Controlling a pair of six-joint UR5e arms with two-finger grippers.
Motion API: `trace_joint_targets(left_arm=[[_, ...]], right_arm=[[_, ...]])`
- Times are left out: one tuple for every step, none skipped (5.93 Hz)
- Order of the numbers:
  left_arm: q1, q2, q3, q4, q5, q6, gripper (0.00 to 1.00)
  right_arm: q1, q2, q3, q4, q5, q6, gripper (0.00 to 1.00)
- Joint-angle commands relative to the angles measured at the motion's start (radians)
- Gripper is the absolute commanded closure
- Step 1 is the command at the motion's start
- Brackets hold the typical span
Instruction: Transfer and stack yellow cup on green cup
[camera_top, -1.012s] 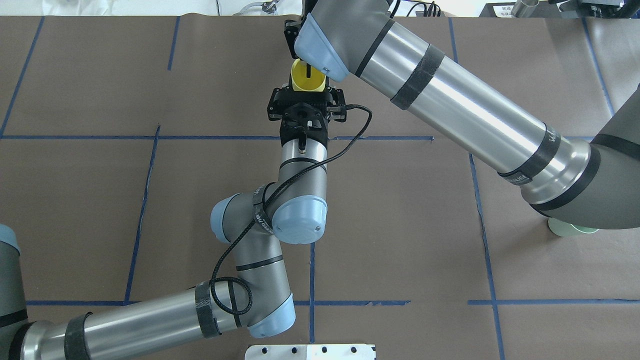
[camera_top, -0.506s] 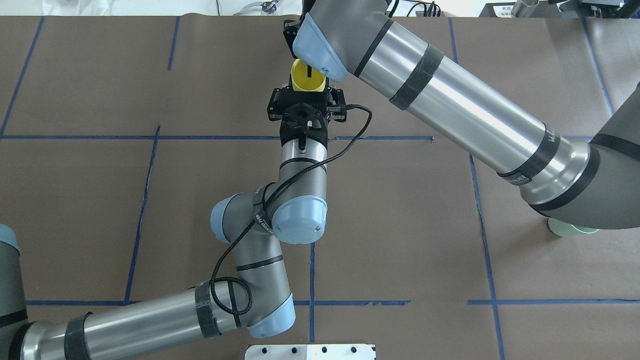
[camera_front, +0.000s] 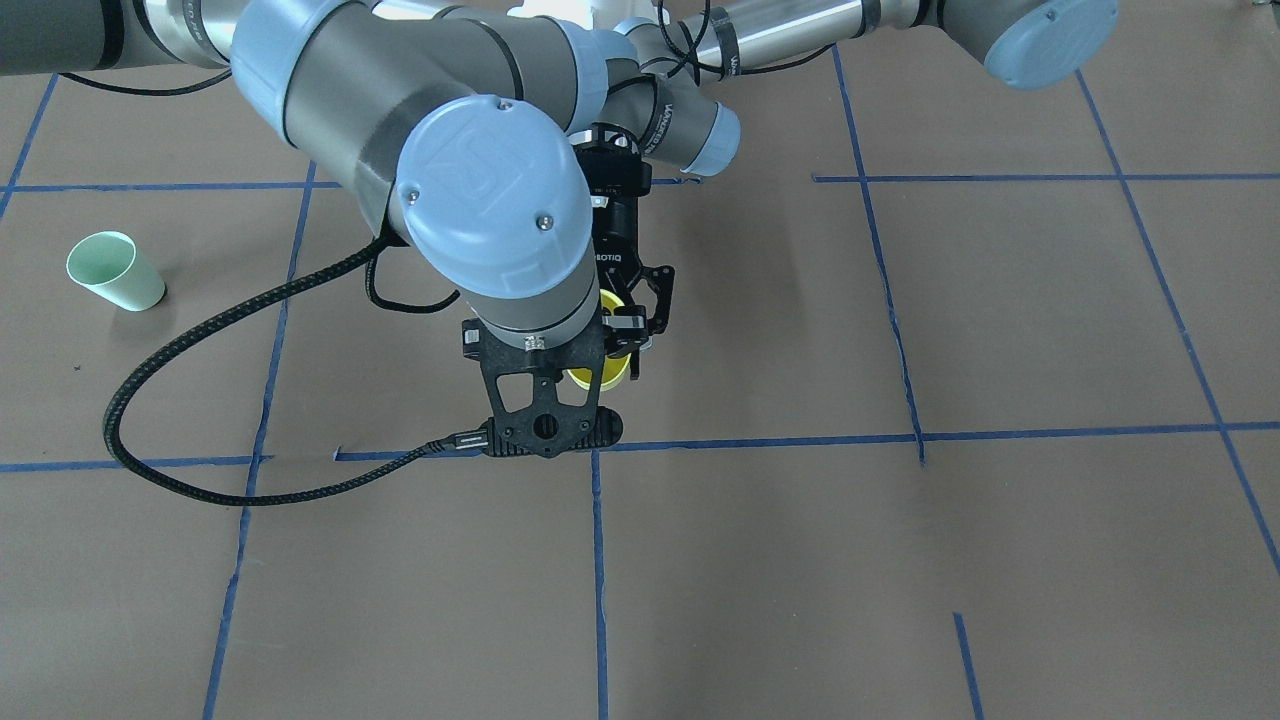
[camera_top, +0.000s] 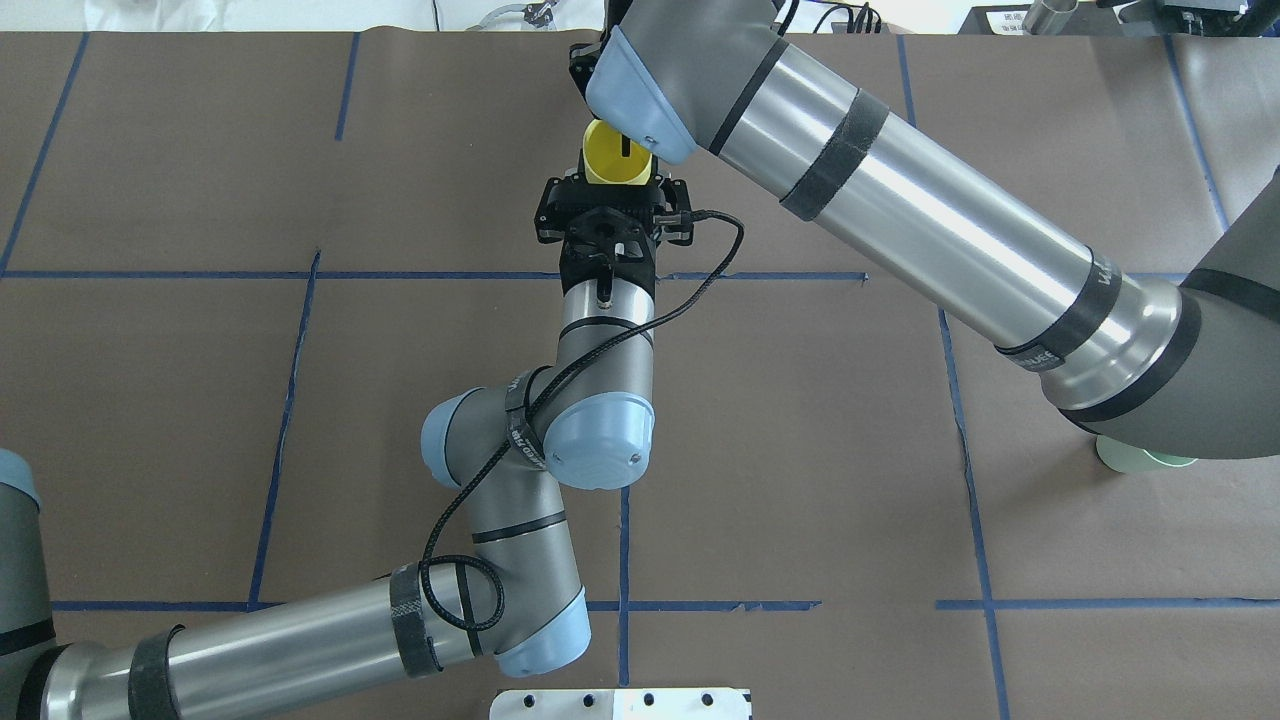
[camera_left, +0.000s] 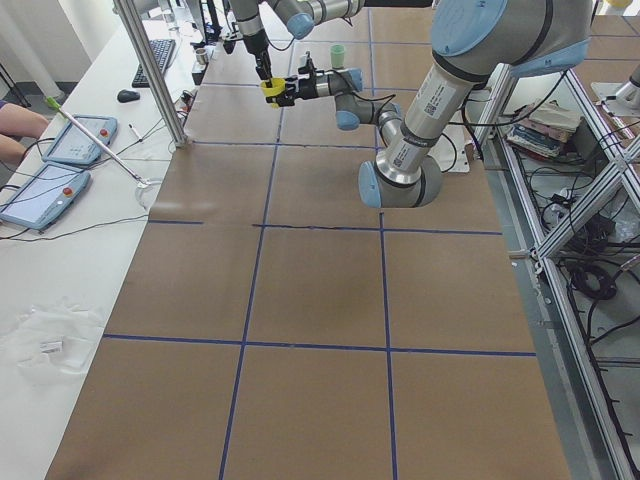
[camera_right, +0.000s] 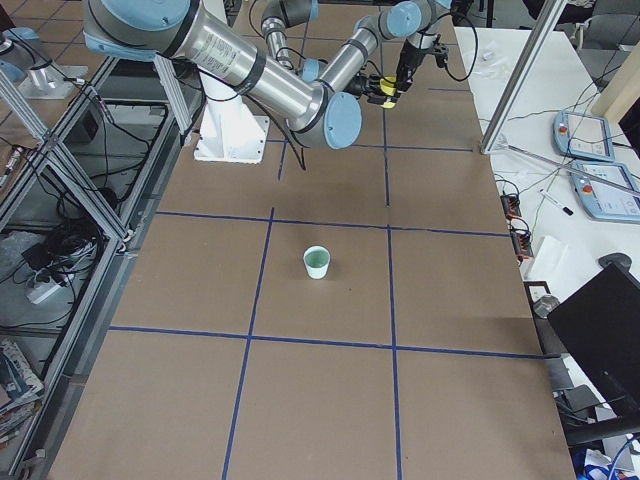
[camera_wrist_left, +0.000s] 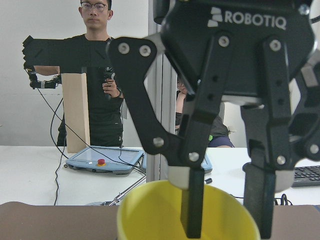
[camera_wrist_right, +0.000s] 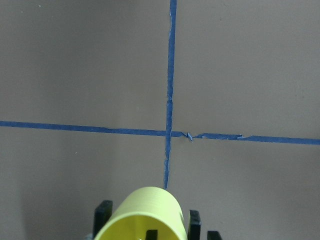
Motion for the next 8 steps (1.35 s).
trace_joint_targets(left_arm=[[0.000, 0.001, 0.000, 0.000, 0.000, 0.000, 0.64], [0.000, 0.001, 0.000, 0.000, 0.000, 0.000, 0.64], [0.000, 0.005, 0.000, 0.000, 0.000, 0.000, 0.61], [0.000, 0.005, -0.002, 0.000, 0.000, 0.003, 0.41], [0.000, 0.005, -0.003, 0.002, -0.002, 0.009, 0.11], [0.000, 0.010, -0.002, 0.003, -0.002, 0.012, 0.01], [0.000, 0.027, -0.002, 0.003, -0.002, 0.012, 0.00], [0.000, 0.028, -0.002, 0.002, -0.002, 0.012, 0.00]], right_arm=[[0.000, 0.000, 0.002, -0.002, 0.000, 0.000, 0.70], [0.000, -0.003, 0.009, -0.002, 0.000, 0.000, 0.91], [0.002, -0.003, 0.021, -0.020, -0.005, 0.000, 1.00], [0.000, -0.008, 0.047, -0.052, -0.021, 0.000, 1.00], [0.000, -0.011, 0.051, -0.052, -0.022, 0.002, 1.00], [0.002, -0.011, 0.063, -0.052, -0.020, 0.000, 1.00], [0.006, -0.008, 0.096, -0.052, -0.020, 0.002, 1.00], [0.035, 0.003, 0.139, -0.051, -0.008, 0.003, 1.00]])
